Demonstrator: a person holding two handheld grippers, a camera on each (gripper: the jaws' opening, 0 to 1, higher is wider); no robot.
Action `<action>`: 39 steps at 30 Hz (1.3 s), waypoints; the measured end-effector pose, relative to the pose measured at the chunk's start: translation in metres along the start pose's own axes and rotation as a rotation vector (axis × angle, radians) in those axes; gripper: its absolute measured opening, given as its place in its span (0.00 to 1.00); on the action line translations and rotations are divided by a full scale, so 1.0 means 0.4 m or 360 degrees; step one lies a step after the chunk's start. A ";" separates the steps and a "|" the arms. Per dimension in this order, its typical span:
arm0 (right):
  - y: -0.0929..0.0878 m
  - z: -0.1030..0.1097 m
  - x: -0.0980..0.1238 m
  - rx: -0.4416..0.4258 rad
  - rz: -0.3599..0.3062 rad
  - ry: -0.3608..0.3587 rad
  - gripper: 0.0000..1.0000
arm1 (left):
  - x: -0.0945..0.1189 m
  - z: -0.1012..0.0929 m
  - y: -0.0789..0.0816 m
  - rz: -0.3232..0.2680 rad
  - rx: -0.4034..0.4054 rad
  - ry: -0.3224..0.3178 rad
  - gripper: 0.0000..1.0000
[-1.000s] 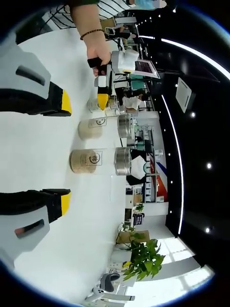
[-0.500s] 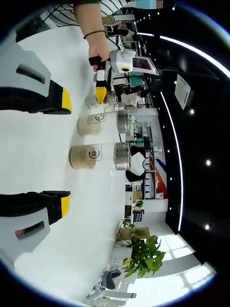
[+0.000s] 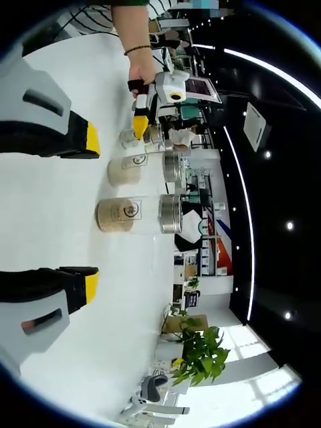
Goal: Rotate the seasoning bottle until the label or dispensing opening points toward the visible target arrow and the bottle remains upright within the marked orientation range
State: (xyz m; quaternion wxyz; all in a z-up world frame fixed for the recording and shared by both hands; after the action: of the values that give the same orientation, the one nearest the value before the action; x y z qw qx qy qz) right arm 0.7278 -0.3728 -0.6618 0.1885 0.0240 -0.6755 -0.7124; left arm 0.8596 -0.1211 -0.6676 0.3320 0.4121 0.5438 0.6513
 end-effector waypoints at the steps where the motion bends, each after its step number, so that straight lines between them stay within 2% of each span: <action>1: 0.000 0.002 -0.001 -0.0003 -0.0003 0.0006 0.66 | 0.000 0.001 0.000 0.0000 -0.0001 -0.0013 0.35; 6: 0.004 0.008 -0.004 -0.0016 -0.0007 0.0043 0.67 | -0.001 0.004 0.000 0.0005 -0.0009 -0.0086 0.35; 12: -0.011 0.012 -0.016 -0.0020 0.0044 0.0054 0.68 | -0.001 0.003 -0.001 -0.0011 -0.0039 -0.0188 0.35; 22: -0.017 0.018 -0.021 -0.0016 0.0057 0.0084 0.73 | -0.003 0.007 0.000 -0.0005 -0.0052 -0.0249 0.35; 24: -0.015 0.019 -0.021 0.0014 0.0049 0.0085 0.74 | -0.002 0.007 0.000 0.0005 -0.0015 -0.0243 0.35; 35: -0.015 0.021 -0.021 0.0009 0.0062 0.0101 0.76 | -0.003 0.011 0.002 0.0011 -0.0027 -0.0236 0.36; 37: -0.016 0.020 -0.021 0.0008 0.0066 0.0100 0.76 | 0.000 0.014 0.019 -0.0054 0.0027 -0.0215 0.38; 39: -0.017 0.019 -0.022 0.0001 0.0069 0.0099 0.76 | 0.009 0.019 0.030 -0.0059 0.0019 -0.0190 0.41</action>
State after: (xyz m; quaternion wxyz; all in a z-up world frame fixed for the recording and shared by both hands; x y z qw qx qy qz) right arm 0.7320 -0.3628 -0.6697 0.2248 0.0317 -0.6698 -0.7070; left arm 0.8650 -0.1171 -0.6546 0.3733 0.4419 0.5346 0.6161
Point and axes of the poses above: the point that each gripper's makers call its tool centre point, and the gripper's own axes: x roughly backward along the fingers, z roughly to its left, y roughly out of its top, the point moved 6 cm from there along x, roughly backward along the fingers, and after that the axes turned 4 degrees about -x, right-handed, at the moved point
